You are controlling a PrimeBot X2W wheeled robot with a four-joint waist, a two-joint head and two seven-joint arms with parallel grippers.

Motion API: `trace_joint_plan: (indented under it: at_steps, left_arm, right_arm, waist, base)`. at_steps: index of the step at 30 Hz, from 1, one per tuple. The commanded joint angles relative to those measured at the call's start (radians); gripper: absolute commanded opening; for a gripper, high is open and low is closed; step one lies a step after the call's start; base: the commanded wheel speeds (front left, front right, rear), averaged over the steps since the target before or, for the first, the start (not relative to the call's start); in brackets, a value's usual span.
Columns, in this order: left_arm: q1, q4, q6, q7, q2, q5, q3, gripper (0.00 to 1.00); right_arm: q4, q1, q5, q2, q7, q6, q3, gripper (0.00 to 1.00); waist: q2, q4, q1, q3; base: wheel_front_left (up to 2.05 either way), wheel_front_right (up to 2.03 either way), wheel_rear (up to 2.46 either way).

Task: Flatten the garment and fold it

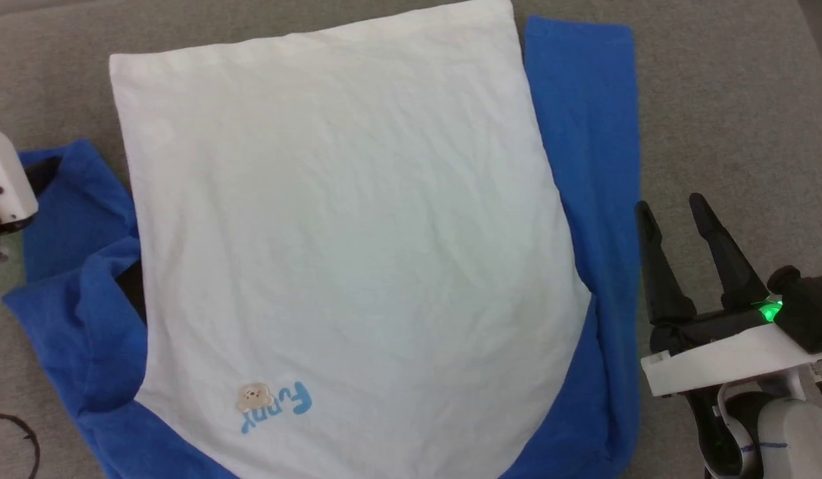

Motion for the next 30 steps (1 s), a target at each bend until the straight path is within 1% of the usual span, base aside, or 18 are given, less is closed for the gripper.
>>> trace_joint_plan:
  at_steps: [1, 4, 8, 16, 20, 23, 25, 26, 28, 30]
  left_arm:
    - [0.060, 0.045, 0.002, 0.048, -0.034, -0.020, -0.025, 0.00]
    - [0.069, 0.033, 0.008, 0.072, -0.049, -0.039, -0.025, 0.00]
    - [0.070, 0.022, 0.015, 0.044, -0.044, -0.020, -0.031, 0.00]
    - [0.035, -0.024, 0.012, -0.120, -0.010, 0.074, -0.054, 0.00]
    - [0.009, -0.074, 0.001, -0.174, -0.012, 0.096, -0.065, 0.00]
    - [0.003, -0.132, -0.004, -0.198, -0.044, 0.080, -0.065, 0.00]
    - [0.015, -0.178, -0.026, -0.191, -0.090, 0.023, -0.057, 0.00]
    - [0.026, -0.203, -0.038, -0.183, -0.104, 0.006, -0.063, 0.00]
    - [0.052, -0.259, -0.059, -0.168, -0.120, -0.002, -0.088, 0.00]
    - [0.085, -0.316, -0.074, -0.156, -0.153, -0.024, -0.114, 0.00]
  right_arm:
    - [0.005, -0.013, 0.012, 0.003, -0.005, -0.001, -0.005, 1.00]
    - [0.019, -0.013, 0.022, 0.004, -0.004, -0.001, -0.017, 1.00]
    - [0.035, -0.014, 0.019, 0.004, -0.002, -0.001, -0.028, 1.00]
    - [0.046, 0.017, -0.002, -0.001, 0.015, -0.001, -0.085, 1.00]
    - [0.028, 0.053, -0.019, -0.001, 0.036, -0.001, -0.134, 1.00]
    - [0.010, 0.087, -0.029, 0.000, 0.058, -0.001, -0.172, 1.00]
    - [-0.002, 0.108, -0.033, 0.001, 0.071, -0.001, -0.189, 1.00]
    - [-0.008, 0.118, -0.034, 0.002, 0.079, -0.001, -0.195, 1.00]
    - [-0.020, 0.138, -0.034, 0.003, 0.093, -0.001, -0.203, 1.00]
    - [-0.031, 0.158, -0.034, 0.004, 0.105, -0.001, -0.211, 1.00]
  waist:
    - [0.0000, -0.009, 0.0003, 0.006]
    - [0.0000, -0.003, 0.0003, -0.001]
    - [0.0000, 0.009, 0.0003, -0.023]
    - [0.0000, 0.067, 0.0003, -0.154]
    - [0.0000, 0.100, 0.0003, -0.233]
    - [0.0000, 0.123, 0.0003, -0.288]
    - [0.0000, 0.132, 0.0003, -0.321]
    - [0.0000, 0.135, 0.0003, -0.336]
    - [0.0000, 0.140, 0.0003, -0.363]
    - [0.0000, 0.142, 0.0003, -0.387]
  base:
    - [0.00, 0.00, 0.00]
    - [0.00, 0.00, 0.00]
    - [0.00, 0.00, 0.00]
    - [0.00, 0.00, 0.00]
    - [0.00, 0.00, 0.00]
    - [0.00, 0.00, 0.00]
    - [0.00, 0.00, 0.00]
    - [0.00, 0.00, 0.00]
    - [0.00, 0.00, 0.00]
    - [0.00, 0.00, 0.00]
